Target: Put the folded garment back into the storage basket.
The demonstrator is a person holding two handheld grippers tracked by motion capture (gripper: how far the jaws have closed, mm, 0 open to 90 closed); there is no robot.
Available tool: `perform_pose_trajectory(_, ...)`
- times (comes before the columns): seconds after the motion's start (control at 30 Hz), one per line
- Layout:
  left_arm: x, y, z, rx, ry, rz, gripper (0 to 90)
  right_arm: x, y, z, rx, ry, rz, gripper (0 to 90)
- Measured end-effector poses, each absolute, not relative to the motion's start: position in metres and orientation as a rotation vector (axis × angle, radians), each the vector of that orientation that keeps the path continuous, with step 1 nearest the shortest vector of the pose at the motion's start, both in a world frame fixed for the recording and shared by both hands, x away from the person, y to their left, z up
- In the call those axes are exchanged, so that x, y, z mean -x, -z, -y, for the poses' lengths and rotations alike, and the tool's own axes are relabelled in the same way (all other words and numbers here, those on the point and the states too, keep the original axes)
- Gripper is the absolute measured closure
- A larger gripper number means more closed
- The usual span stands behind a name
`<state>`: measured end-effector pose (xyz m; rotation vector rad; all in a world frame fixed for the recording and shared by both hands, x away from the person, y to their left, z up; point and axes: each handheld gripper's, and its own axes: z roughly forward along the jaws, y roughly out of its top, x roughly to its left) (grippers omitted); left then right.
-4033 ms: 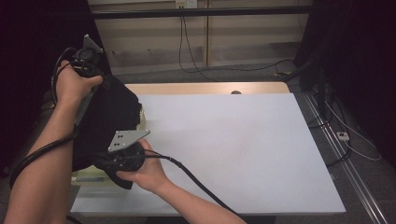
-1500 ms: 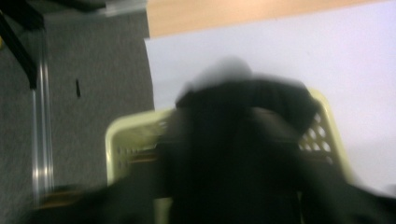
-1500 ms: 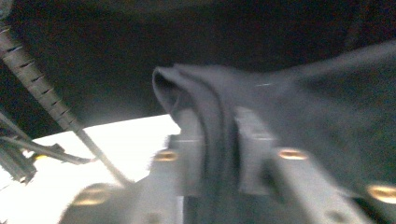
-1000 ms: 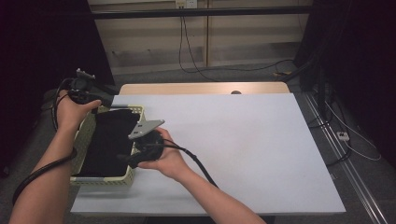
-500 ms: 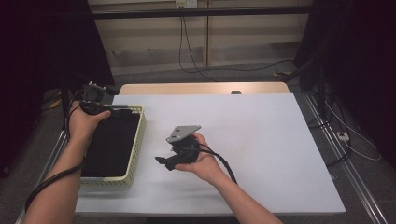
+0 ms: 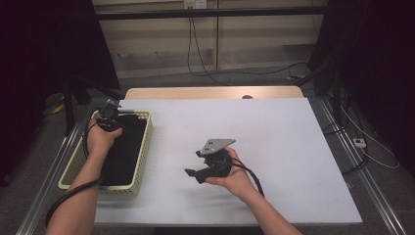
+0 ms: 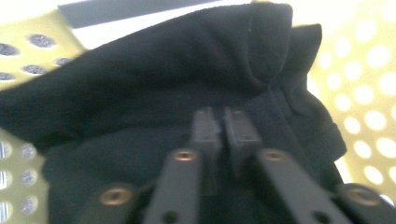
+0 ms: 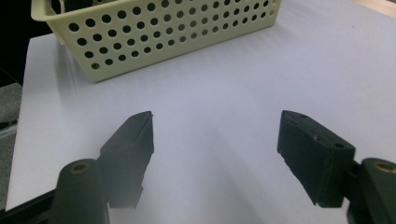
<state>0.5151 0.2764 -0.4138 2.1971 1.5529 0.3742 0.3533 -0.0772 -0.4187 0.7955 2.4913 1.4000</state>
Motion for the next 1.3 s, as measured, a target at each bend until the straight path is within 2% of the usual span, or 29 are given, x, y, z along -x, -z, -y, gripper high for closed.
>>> perform_pose_trajectory(0.1,-0.515,0.424,-0.269,-2.219,-0.329,-1.55,90.0,-0.351,0.422,0.081,-0.807,-1.395,-2.492,27.6)
perform_pose_trajectory(0.33,-0.511,0.431,-0.254,-2.237,-0.321,-1.524,90.0,-0.347,0.425,0.092,-0.833,-1.411,-2.468,28.1)
perform_pose_trajectory(0.47,-0.506,0.431,-0.247,-2.239,-0.245,-1.476,90.0,-0.345,0.424,0.095,-0.83,-1.42,-2.466,28.1)
perform_pose_trajectory(0.67,-0.508,0.427,-0.248,-2.234,-0.269,-1.502,90.0,-0.344,0.422,0.101,-0.84,-1.426,-2.454,28.0)
perform_pose_trajectory(0.93,-0.523,0.415,-0.259,-2.162,-0.369,-1.543,90.0,-0.345,0.421,0.109,-0.863,-1.441,-2.436,28.0)
perform_pose_trajectory(1.07,-0.526,0.43,-0.251,-2.189,-0.309,-1.531,90.0,-0.346,0.421,0.11,-0.876,-1.445,-2.428,28.0)
perform_pose_trajectory(1.1,-0.525,0.434,-0.248,-2.194,-0.331,-1.509,90.0,-0.346,0.421,0.111,-0.876,-1.445,-2.427,28.0)
perform_pose_trajectory(1.13,-0.524,0.435,-0.244,-2.193,-0.356,-1.505,90.0,-0.346,0.42,0.111,-0.876,-1.445,-2.425,28.0)
perform_pose_trajectory(1.3,-0.523,0.431,-0.239,-2.227,-0.295,-1.494,90.0,-0.346,0.42,0.111,-0.875,-1.442,-2.427,28.0)
